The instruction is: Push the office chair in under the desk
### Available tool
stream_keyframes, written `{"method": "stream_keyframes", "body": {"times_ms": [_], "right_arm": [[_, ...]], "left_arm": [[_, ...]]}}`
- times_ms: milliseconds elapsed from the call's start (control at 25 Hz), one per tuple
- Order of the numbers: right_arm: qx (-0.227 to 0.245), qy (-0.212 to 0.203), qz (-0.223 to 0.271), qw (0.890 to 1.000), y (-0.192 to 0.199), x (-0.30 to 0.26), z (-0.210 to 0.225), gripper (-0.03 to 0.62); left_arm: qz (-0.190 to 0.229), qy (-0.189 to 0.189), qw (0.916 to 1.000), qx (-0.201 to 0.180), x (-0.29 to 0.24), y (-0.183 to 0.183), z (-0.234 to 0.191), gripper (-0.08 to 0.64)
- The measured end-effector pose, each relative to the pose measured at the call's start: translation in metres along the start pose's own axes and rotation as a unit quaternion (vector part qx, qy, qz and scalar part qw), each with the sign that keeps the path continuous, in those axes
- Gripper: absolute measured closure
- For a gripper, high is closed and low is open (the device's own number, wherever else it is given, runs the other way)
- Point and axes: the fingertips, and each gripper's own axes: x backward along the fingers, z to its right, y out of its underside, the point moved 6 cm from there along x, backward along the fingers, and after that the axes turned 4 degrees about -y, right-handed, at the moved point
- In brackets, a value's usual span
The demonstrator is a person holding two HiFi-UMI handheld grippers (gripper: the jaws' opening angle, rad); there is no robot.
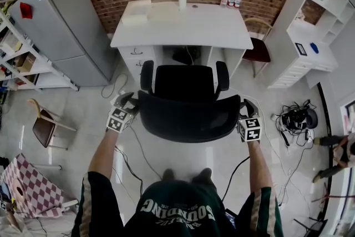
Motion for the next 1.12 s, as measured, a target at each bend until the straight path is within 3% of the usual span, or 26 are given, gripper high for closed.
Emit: {"method": "stream_keyframes", "body": {"times_ms": [120,280,600,840,1120], "right_arm": [[-0.029,0.006,0.011,1.0,0.004,0.004,0.0,0.327],[-0.031,0.02,0.016,0.999,0.002,0.015,-0.007,0.324],[-0.028,0.063,0.009,0.998,0.017,0.057,-0.042,0.352],[-0.036,0.096,0.04,0.994,0.008,0.097,-0.081,0.476],[-0.058,0.09,0.055,0.993,0.002,0.143,-0.111,0.556]], "left_arm": [[0.002,-0.01,0.9997,0.022,0.004,0.002,0.001,0.275],[0.015,-0.016,0.9978,0.063,0.015,0.006,0.001,0.255],[0.018,-0.016,0.9972,0.07,0.048,0.031,0.012,0.259],[0.048,-0.053,0.994,0.083,0.093,0.034,0.036,0.333],[0.071,-0.057,0.9912,0.096,0.148,0.014,0.111,0.517]]}}
